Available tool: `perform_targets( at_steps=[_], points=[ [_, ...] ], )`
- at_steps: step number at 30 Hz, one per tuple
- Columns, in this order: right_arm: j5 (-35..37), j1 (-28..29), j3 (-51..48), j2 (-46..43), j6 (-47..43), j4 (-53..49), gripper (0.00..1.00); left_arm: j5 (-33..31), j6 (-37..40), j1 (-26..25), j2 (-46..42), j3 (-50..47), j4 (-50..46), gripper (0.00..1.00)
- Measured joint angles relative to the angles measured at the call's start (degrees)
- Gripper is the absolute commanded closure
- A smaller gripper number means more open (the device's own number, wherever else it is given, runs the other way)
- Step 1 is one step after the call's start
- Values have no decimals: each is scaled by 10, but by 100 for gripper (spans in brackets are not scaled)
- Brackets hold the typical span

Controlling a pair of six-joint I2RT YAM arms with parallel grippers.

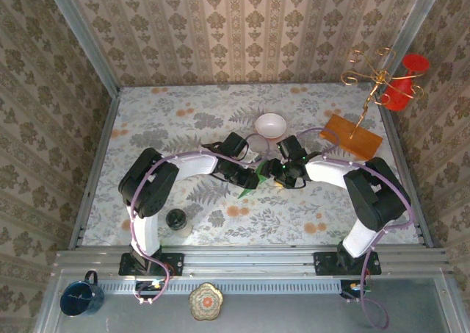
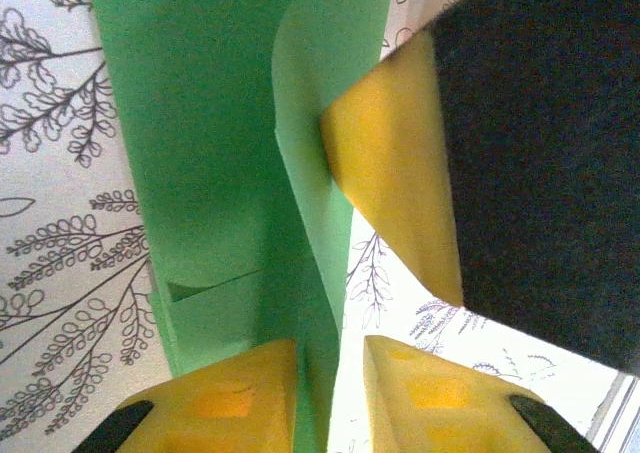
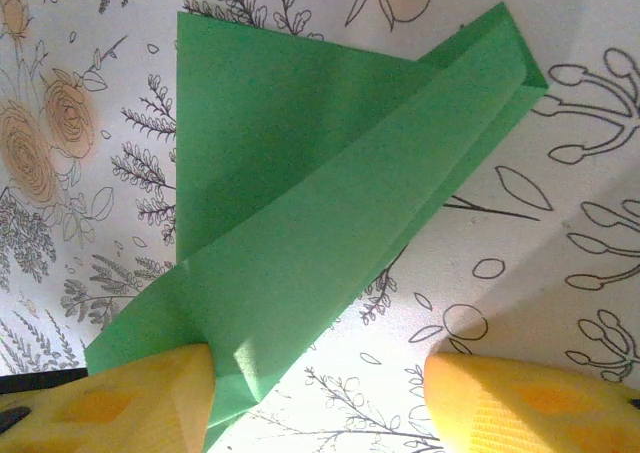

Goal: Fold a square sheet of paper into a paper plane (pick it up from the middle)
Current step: Fold the wing for the fifth time at the center of the table.

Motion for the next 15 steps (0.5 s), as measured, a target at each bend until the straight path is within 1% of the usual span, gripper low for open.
perform_targets(
  at_steps=[4, 8, 15],
  points=[
    [0, 0, 3, 2, 0, -4, 38, -13, -1, 0, -12, -13, 4, 68],
    [0, 0, 4, 3, 0, -6, 38, -31, -2, -1, -46, -37, 11, 63],
    [0, 0, 8, 5, 0, -12, 38, -65, -2, -19, -75, -58, 33, 61]
  ],
)
